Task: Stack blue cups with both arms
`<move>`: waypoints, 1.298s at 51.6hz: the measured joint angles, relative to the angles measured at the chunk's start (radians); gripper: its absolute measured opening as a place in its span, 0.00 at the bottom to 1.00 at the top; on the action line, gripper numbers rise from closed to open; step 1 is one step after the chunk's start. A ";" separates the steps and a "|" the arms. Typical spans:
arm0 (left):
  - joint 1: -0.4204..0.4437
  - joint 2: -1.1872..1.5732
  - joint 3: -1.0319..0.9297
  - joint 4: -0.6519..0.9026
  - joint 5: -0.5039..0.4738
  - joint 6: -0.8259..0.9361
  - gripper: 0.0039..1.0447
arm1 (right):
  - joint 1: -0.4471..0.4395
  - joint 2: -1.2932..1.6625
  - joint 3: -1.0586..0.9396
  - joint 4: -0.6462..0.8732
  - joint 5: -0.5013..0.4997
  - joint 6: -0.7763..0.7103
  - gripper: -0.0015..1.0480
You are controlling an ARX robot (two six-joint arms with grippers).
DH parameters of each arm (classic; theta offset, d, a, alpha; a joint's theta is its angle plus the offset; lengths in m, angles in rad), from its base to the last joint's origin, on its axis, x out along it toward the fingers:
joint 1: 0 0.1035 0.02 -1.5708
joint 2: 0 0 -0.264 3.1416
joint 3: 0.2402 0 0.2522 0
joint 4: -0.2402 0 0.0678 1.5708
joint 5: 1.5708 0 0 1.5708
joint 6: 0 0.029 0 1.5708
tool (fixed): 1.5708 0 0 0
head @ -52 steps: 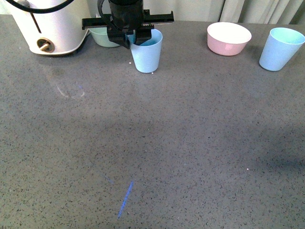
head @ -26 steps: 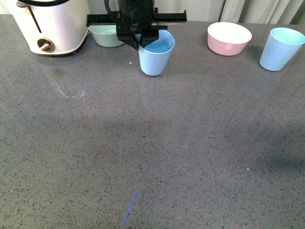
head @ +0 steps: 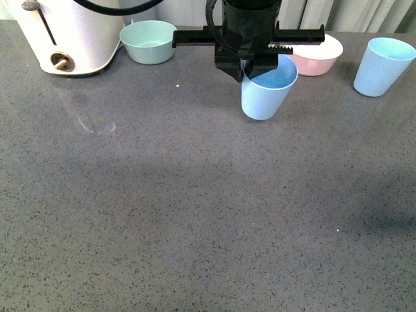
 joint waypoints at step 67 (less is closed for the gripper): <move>-0.039 -0.169 -0.215 0.156 -0.006 -0.017 0.92 | 0.000 0.000 0.000 0.000 0.000 0.000 0.91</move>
